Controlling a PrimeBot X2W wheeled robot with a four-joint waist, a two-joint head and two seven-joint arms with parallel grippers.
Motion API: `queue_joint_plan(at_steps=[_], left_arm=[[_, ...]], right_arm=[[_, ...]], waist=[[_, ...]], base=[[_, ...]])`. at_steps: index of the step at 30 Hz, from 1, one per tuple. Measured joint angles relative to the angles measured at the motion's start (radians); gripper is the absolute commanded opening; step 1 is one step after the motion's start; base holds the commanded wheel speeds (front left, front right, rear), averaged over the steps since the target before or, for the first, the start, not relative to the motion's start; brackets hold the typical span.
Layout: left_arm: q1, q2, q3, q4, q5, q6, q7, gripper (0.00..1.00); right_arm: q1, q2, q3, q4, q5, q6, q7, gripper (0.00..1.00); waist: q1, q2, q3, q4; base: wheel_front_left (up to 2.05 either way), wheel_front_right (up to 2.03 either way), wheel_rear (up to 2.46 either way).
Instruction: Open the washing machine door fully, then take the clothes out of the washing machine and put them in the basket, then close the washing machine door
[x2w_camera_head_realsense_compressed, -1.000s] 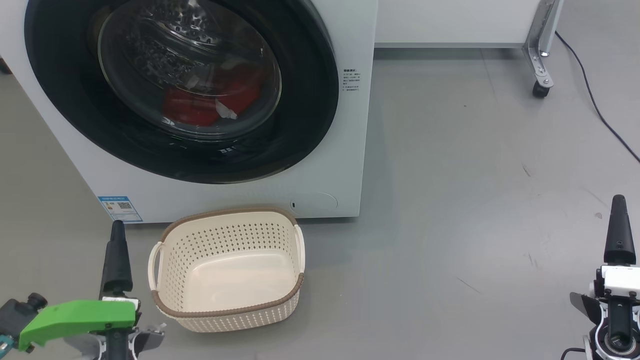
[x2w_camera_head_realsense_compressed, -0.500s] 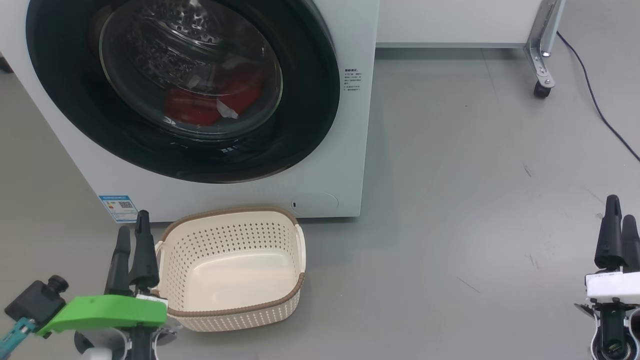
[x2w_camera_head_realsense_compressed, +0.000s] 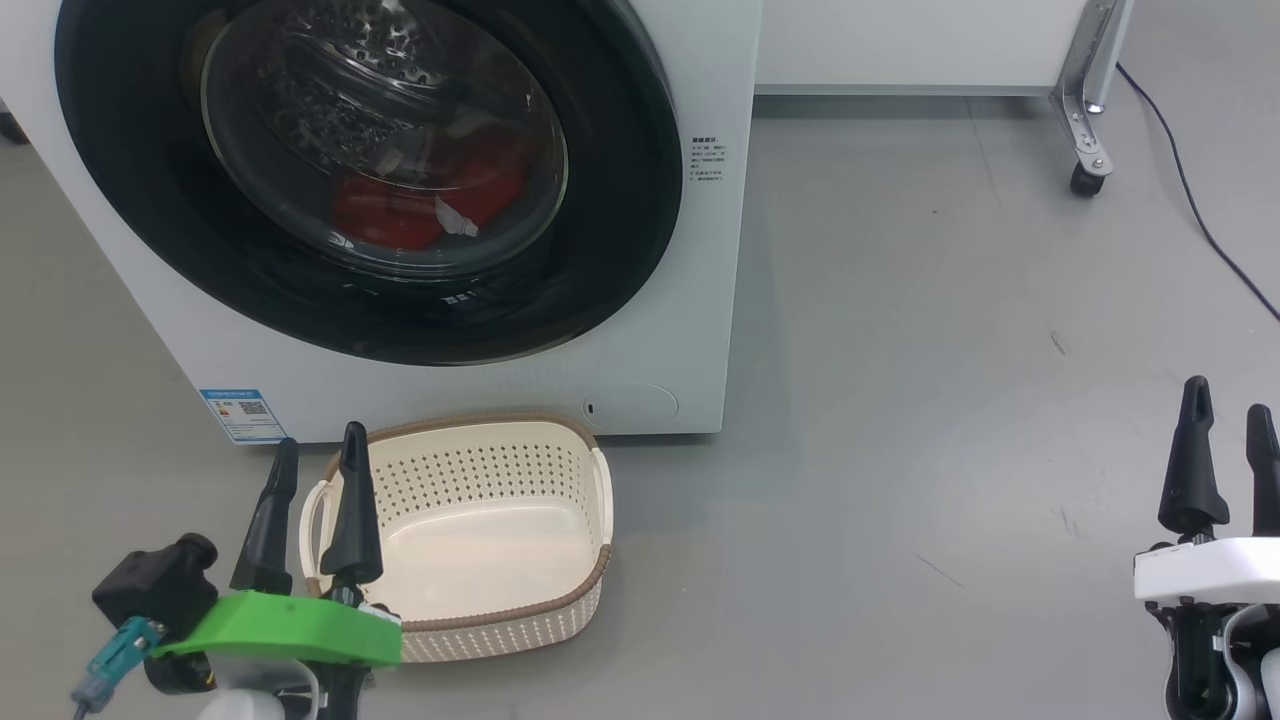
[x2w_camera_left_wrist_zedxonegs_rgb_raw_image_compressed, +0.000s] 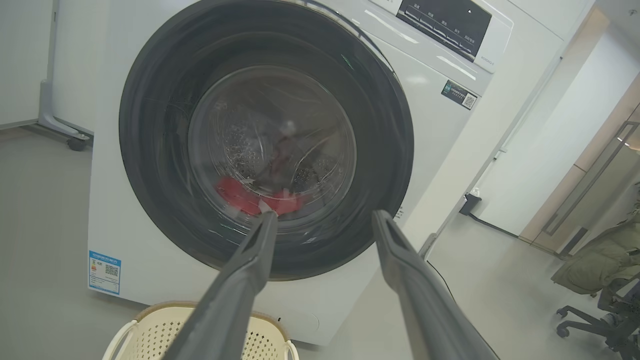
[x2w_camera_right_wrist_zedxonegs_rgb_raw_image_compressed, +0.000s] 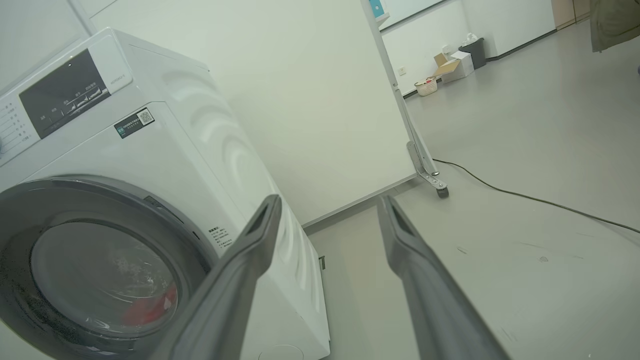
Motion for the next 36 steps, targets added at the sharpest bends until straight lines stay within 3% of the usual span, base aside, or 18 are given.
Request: queue_joint_plan(at_steps=[14,36], left_arm=[[0.0,0.0,-0.057,0.049,0.302,0.068,-0.034,1.0],[0.0,0.0,-0.095,0.18,0.331,0.11,-0.032,1.0]], right_arm=[[0.016,-0.008,0.051,-0.01,-0.22,-0.058,-0.021,1.0],[0.037,-0.007,0.11,0.071,-0.238,-0.067,0.036,1.0]], waist=[[0.0,0.0,-0.003,0.0],[0.0,0.0,-0.001,-0.009]], base=[[0.0,0.0,0.0],[0.0,0.0,0.0]])
